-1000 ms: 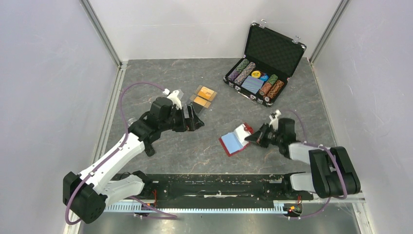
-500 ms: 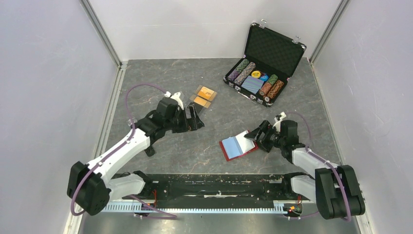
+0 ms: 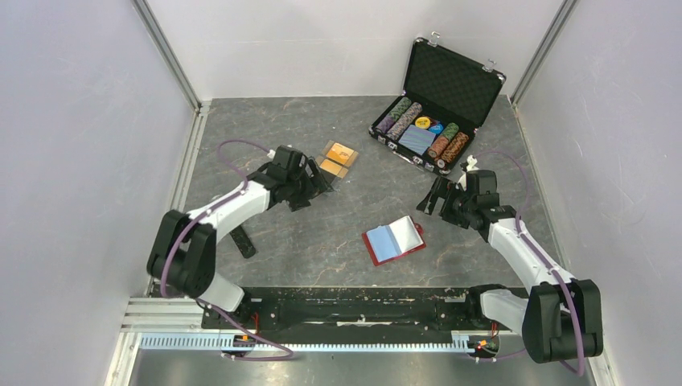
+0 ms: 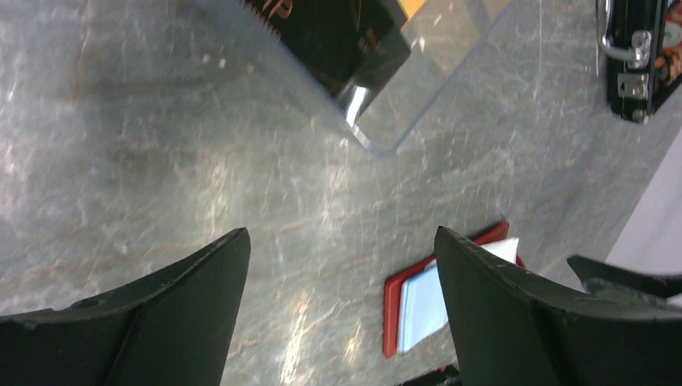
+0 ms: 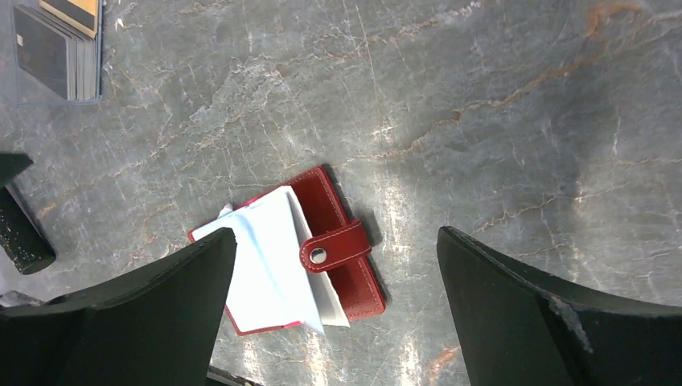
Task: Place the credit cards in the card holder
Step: Place the card holder at the center of the board, then move the storage box to the center of the board.
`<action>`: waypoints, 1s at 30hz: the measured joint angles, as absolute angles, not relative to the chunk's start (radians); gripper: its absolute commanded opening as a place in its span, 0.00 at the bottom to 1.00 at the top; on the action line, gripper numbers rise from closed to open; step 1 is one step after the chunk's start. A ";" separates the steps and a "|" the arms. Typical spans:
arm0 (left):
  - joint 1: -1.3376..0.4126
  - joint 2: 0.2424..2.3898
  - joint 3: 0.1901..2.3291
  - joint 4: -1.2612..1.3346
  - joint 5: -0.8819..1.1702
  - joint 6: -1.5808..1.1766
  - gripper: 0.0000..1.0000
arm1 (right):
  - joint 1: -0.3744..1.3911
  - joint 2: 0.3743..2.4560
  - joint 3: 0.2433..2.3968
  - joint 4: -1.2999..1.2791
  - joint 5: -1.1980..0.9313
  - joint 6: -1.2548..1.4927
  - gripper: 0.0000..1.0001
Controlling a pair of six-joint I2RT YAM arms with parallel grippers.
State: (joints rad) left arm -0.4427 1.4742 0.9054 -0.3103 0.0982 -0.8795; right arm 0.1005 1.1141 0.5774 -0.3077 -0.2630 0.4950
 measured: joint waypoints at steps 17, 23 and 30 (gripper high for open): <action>-0.398 1.748 1.138 -0.321 -0.003 -0.897 0.52 | 0.101 1.114 0.609 -0.385 -0.295 0.398 0.98; -0.384 1.804 1.146 -0.331 0.010 -0.892 0.27 | 0.101 1.128 0.660 -0.407 -0.308 0.375 0.98; -0.375 1.792 1.152 -0.352 -0.006 -0.841 0.19 | 0.101 1.170 0.711 -0.407 -0.340 0.371 0.98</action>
